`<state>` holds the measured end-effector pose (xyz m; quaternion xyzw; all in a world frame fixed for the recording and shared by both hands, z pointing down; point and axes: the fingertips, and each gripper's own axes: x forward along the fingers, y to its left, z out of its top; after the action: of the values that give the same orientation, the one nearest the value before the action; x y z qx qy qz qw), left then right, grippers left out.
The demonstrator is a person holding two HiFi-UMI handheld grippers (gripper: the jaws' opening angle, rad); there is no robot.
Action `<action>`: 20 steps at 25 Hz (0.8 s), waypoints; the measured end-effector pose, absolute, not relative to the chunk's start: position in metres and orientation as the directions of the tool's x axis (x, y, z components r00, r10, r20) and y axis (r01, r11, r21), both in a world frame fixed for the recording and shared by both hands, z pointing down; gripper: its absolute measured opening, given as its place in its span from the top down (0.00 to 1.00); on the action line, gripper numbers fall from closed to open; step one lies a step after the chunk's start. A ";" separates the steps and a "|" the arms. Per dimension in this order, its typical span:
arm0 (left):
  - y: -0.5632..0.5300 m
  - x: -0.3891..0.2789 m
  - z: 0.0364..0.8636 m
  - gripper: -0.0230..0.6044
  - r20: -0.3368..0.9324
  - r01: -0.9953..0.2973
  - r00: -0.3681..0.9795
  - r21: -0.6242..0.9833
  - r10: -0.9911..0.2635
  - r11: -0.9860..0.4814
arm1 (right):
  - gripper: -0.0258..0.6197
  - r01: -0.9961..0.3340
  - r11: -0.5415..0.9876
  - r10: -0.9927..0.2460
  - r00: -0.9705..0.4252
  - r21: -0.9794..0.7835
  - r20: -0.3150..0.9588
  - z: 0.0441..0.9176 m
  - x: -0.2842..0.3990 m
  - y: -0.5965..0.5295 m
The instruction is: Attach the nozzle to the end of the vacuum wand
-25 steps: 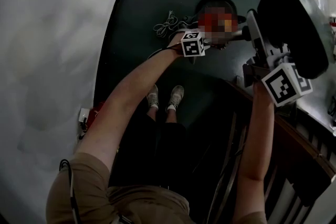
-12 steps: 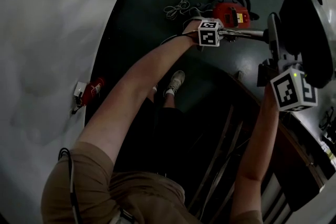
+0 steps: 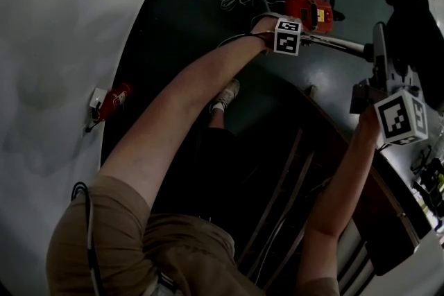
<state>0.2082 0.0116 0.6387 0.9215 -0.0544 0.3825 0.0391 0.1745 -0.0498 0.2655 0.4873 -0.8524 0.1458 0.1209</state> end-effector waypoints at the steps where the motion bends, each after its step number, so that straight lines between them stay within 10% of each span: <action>1: 0.011 0.209 0.639 0.80 0.710 -0.134 0.701 0.031 -0.073 -0.990 | 0.72 -0.881 0.456 -0.827 -0.472 -0.127 0.305 0.265 0.180 -0.050; 14: 0.029 0.225 0.638 0.80 0.709 -0.095 0.703 0.016 -0.055 -0.995 | 0.73 -0.877 0.450 -0.893 -0.436 -0.168 -0.112 0.250 0.217 -0.005; 20: 0.023 0.222 0.640 0.80 0.719 -0.100 0.693 0.022 -0.053 -0.995 | 0.74 -0.861 0.466 -0.876 -0.482 -0.202 0.033 0.257 0.203 -0.028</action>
<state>0.2216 0.0228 0.6398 0.9197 -0.0417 0.3894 0.0298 0.2034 -0.0277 0.2570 0.5077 -0.8554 0.0958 -0.0376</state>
